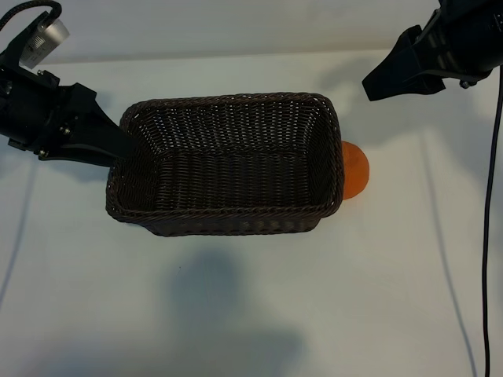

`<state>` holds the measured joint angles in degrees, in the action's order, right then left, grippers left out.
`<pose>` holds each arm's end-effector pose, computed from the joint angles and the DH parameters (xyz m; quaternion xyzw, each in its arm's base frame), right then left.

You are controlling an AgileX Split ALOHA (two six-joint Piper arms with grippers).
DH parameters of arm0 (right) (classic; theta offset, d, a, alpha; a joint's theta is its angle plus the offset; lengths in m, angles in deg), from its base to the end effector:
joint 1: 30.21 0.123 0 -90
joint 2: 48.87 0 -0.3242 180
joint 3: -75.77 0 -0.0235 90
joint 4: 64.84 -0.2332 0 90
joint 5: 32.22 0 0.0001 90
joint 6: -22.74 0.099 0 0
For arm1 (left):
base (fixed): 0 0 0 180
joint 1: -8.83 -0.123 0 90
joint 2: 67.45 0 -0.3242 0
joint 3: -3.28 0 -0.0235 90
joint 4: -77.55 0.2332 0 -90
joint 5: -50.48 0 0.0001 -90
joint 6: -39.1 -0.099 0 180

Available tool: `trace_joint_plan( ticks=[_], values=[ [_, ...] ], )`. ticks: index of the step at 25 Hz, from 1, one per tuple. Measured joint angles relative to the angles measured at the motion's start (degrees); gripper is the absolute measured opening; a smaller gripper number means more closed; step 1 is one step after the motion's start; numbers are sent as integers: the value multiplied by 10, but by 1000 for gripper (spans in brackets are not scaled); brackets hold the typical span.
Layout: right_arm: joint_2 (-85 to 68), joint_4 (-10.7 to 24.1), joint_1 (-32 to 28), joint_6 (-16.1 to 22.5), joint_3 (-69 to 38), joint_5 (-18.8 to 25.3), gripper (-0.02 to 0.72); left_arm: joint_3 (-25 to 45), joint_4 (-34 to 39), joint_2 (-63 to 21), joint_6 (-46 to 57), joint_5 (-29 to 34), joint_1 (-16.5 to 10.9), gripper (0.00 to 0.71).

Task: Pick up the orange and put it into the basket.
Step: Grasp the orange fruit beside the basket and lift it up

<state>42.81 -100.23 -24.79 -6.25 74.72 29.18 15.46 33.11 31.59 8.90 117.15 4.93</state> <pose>0.2814 0.0773 0.3864 -0.1962 0.9112 0.2429 0.2685 0.2935 -0.0438 0.3060 0.0710 0.9339 -0.3296 0.1189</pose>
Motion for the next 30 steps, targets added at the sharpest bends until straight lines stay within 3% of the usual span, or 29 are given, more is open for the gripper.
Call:
trace_joint_plan(
  ticks=[9, 16, 19, 26, 30],
  values=[
    [0, 3, 0, -5, 0, -45, 444, 0, 0, 0, -6, -2, 0, 456],
    [0, 60, -26, 32, 0, -70, 444, 0, 0, 0, -7, -9, 0, 456],
    [0, 69, -58, 46, 0, -78, 444, 0, 0, 0, -7, -13, 0, 456],
    [25, 67, -129, 58, 0, -43, 444, 0, 0, 0, -7, -15, 0, 456],
    [71, 49, -138, 59, 0, -12, 444, 0, -1, 0, -6, -15, 0, 456]
  ],
)
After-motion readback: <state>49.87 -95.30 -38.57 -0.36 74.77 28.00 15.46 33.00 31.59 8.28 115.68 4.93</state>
